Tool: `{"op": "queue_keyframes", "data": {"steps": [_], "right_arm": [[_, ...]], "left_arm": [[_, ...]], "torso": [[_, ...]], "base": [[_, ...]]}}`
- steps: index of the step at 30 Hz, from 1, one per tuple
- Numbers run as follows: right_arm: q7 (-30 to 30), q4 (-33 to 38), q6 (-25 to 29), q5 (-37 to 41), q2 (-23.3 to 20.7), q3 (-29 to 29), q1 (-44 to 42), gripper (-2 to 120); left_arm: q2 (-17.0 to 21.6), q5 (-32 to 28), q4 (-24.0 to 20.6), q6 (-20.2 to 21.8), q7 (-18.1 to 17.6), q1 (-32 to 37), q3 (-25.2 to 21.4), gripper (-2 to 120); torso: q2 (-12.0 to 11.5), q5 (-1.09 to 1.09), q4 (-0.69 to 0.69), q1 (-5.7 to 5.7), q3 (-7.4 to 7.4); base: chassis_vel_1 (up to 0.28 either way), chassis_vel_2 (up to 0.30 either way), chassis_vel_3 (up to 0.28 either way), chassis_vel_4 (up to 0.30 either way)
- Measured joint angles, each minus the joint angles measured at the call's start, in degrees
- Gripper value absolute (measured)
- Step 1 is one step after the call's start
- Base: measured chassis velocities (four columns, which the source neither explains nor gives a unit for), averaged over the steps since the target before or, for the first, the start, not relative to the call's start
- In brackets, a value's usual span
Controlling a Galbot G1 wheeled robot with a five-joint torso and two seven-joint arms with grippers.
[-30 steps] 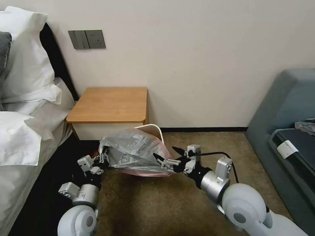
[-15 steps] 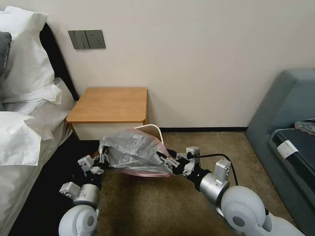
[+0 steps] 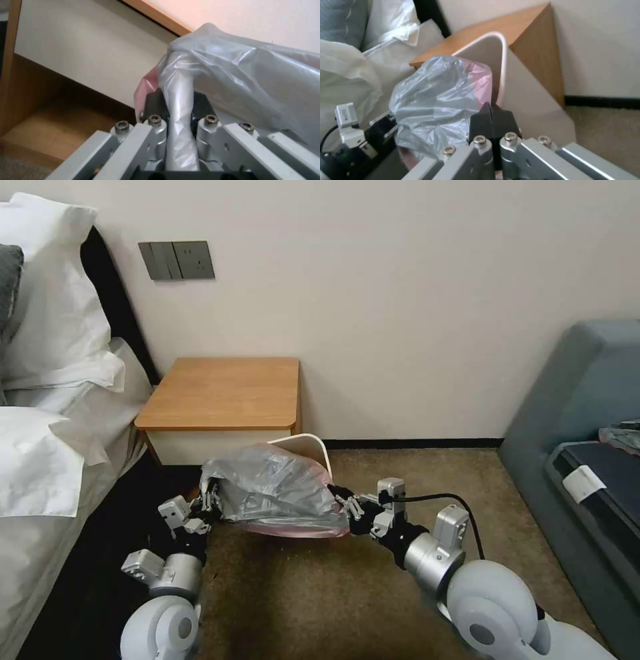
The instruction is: Pick up the garbage bag from the table and place it over the trash can.
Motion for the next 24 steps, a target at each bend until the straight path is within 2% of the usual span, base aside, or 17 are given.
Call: {"op": "queue_keyframes", "data": {"steps": [3,5,6,8,15,19,24], "right_arm": [[0.0,0.0,1.4,-1.6,0.0,-0.4,0.5,0],[-1.2,-1.8,5.3,-5.5,0.4,-1.3,1.6,0],[-1.2,-1.8,5.3,-5.5,0.4,-1.3,1.6,0],[-2.9,-4.5,8.1,-8.8,0.8,-2.2,3.4,0],[-2.8,-8.5,9.9,-10.8,1.1,-2.8,6.8,0],[-2.5,-9.4,10.0,-11.6,1.3,-2.5,7.3,0],[-1.9,-9.5,9.8,-12.7,1.4,-2.1,6.7,0]], "left_arm": [[0.0,0.4,0.0,0.0,0.0,0.0,0.2,5],[0.0,1.7,0.0,-0.2,0.7,0.3,0.5,5],[0.0,1.7,0.0,-0.2,0.7,0.3,0.5,5],[0.0,3.0,0.0,-1.4,2.4,0.7,1.0,5],[0.2,3.1,0.2,-4.5,6.8,0.9,1.3,5],[0.2,2.9,0.2,-5.3,7.3,1.0,1.1,5],[-0.1,1.7,0.2,-5.7,6.2,0.8,0.8,5]], "torso": [[0.0,0.00,0.00,0.00,0.00],[0.0,0.00,0.00,0.00,0.00],[0.0,0.00,0.00,0.00,0.00],[0.0,0.00,0.00,0.00,0.00],[0.0,0.00,0.00,0.00,0.00],[0.0,0.00,0.01,0.00,0.00],[0.0,0.00,0.00,0.00,0.00]], "base": [[0.000,0.000,0.000,0.000],[0.000,0.000,0.000,0.000],[0.000,0.000,0.000,0.000],[0.000,0.000,0.000,0.000],[0.000,0.000,0.000,0.000],[0.000,0.000,0.000,0.000],[0.000,0.000,0.000,0.000]]}}
